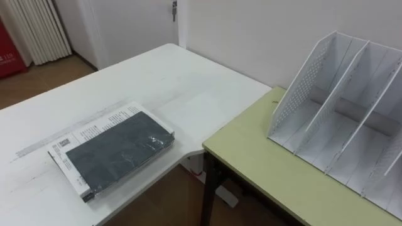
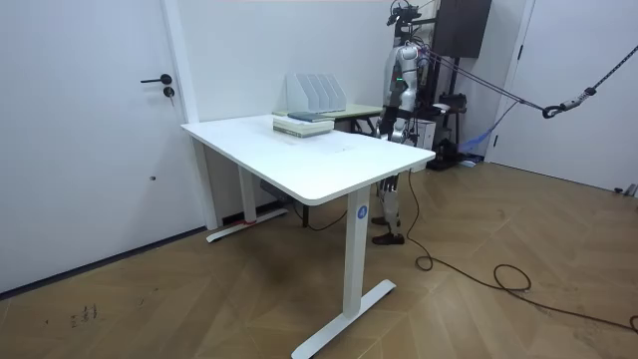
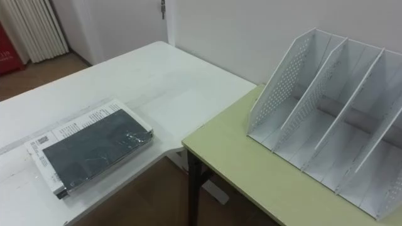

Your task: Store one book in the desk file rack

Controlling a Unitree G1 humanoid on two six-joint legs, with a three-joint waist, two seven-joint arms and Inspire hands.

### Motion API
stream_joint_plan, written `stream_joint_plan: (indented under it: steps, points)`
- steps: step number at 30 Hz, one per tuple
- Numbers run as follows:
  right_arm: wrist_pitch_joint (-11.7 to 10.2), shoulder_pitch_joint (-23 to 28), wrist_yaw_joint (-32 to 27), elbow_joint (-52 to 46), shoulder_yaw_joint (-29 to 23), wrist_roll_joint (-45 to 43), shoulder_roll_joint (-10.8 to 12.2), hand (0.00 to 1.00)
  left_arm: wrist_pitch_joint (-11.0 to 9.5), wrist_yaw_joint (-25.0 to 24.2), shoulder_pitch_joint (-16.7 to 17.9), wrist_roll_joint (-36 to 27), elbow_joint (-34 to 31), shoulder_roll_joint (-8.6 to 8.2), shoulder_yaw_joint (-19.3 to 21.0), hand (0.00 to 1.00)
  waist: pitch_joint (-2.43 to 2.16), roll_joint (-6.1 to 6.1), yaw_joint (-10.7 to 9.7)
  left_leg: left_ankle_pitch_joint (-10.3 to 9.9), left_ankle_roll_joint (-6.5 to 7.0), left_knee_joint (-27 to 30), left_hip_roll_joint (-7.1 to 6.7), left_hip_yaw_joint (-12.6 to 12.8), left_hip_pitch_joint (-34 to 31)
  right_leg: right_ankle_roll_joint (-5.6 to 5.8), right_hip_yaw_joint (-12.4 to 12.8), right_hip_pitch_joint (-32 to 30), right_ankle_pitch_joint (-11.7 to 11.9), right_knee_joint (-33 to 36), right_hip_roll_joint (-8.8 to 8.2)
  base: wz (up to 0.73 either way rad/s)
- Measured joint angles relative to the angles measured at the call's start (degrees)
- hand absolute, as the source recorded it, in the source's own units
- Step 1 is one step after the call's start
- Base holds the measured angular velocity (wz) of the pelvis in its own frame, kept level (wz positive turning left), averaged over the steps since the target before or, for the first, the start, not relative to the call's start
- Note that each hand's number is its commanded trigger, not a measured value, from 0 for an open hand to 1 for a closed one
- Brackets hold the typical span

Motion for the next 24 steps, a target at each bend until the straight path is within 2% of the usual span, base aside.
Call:
stream_joint_plan:
  steps: [10,20,24]
  points:
    - [0.04,-0.19,-0.34,0.14,0.52,-1.09,-0.14,0.00,0.05,1.57,-0.38,0.03,0.01,-0.19,-0.05,0.00,-0.02,0.13,0.58,-0.02,-0.02,0.09,0.01,0.15,-0.03,-0.01,-0.23,0.07,-0.01,0.43,0.00,0.00]
    - [0.33,-0.75,-0.62,0.01,0.68,-1.27,-0.14,0.00,-0.01,2.10,-1.42,0.41,-1.79,0.02,-0.19,0.00,0.03,0.19,-0.25,-0.04,-0.01,0.52,0.04,0.06,-0.19,-0.02,-0.01,0.02,-0.03,0.76,0.00,0.00]
    - [-0.33,-0.94,-0.62,-0.03,1.25,-1.31,-0.16,0.00,-0.56,4.19,-2.56,0.56,-2.46,0.79,-0.20,0.00,0.27,0.33,-0.44,-0.03,0.00,0.45,0.04,0.01,-0.23,-0.02,-0.04,-0.03,-0.02,0.81,-0.01,0.00]
